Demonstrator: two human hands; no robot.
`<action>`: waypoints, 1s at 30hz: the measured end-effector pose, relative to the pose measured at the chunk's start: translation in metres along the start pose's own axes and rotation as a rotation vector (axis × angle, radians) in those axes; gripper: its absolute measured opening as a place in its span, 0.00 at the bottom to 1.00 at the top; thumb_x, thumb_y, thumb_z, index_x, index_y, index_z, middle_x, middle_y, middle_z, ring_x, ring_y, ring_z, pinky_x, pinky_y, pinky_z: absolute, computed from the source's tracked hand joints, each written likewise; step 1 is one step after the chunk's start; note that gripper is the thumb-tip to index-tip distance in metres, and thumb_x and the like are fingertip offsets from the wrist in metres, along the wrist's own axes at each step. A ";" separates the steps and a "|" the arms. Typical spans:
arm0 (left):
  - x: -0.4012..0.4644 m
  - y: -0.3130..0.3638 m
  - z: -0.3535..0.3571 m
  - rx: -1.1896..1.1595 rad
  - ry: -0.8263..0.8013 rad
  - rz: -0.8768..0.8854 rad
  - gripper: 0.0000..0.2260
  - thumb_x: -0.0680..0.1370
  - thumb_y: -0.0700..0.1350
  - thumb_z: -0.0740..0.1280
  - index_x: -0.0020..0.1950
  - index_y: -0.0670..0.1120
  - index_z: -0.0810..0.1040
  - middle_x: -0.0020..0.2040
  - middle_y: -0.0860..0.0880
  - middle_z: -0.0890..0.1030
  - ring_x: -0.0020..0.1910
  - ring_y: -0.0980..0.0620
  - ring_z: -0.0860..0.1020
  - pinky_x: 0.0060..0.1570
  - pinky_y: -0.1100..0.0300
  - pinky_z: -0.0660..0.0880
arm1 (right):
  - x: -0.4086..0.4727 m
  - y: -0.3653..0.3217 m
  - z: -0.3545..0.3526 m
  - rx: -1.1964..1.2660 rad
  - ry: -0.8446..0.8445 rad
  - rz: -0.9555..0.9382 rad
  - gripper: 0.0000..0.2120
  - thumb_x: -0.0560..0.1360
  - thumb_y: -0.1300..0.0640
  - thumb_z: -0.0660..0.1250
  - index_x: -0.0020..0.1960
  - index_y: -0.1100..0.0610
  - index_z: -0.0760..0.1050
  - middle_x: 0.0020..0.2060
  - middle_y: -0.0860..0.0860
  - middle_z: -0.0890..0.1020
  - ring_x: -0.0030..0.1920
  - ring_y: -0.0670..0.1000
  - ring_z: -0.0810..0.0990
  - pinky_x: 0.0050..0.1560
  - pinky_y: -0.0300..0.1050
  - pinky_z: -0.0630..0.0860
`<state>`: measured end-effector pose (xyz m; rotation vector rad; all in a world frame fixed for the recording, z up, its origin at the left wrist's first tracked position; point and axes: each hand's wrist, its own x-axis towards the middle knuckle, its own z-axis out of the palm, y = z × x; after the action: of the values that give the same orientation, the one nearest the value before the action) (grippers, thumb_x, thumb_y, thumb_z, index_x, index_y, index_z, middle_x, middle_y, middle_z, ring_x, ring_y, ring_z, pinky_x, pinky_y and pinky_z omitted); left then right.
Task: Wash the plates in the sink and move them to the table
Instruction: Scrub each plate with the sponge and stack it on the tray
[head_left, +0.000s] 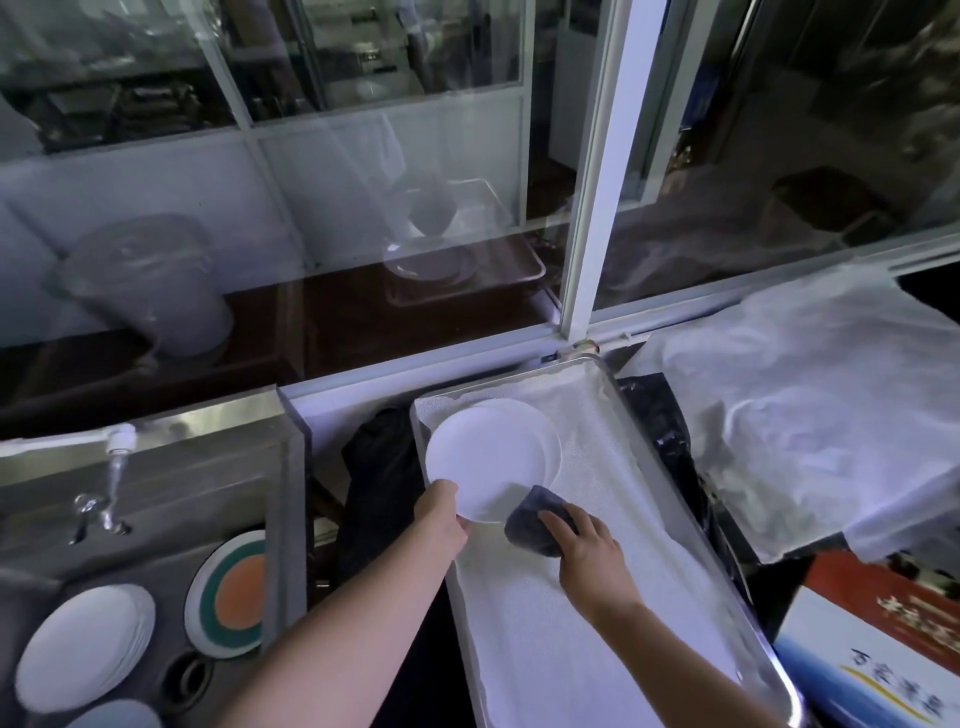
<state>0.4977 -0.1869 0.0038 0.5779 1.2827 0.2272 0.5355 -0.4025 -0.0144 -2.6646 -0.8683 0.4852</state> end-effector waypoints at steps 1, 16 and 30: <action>-0.001 -0.001 -0.001 0.010 -0.004 -0.018 0.15 0.78 0.36 0.62 0.64 0.42 0.76 0.58 0.41 0.82 0.48 0.44 0.82 0.51 0.51 0.80 | 0.000 0.000 0.001 0.005 0.001 -0.002 0.32 0.74 0.65 0.63 0.75 0.46 0.68 0.73 0.50 0.69 0.69 0.61 0.70 0.63 0.57 0.73; 0.003 -0.009 -0.006 0.354 -0.120 0.038 0.13 0.77 0.43 0.66 0.61 0.44 0.78 0.50 0.49 0.80 0.52 0.51 0.78 0.61 0.54 0.75 | -0.023 0.010 0.020 0.147 0.127 0.026 0.33 0.70 0.70 0.62 0.72 0.50 0.71 0.67 0.51 0.74 0.60 0.61 0.76 0.56 0.56 0.78; -0.094 0.012 -0.157 0.314 -0.393 -0.012 0.15 0.81 0.44 0.70 0.65 0.39 0.80 0.52 0.40 0.86 0.53 0.41 0.83 0.49 0.49 0.81 | -0.078 -0.133 0.040 0.092 0.165 -0.356 0.31 0.72 0.61 0.62 0.74 0.47 0.67 0.70 0.51 0.73 0.62 0.59 0.77 0.58 0.54 0.79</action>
<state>0.3243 -0.1776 0.0627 0.8370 0.9428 -0.0994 0.3922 -0.3402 0.0173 -2.3551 -1.2027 0.2107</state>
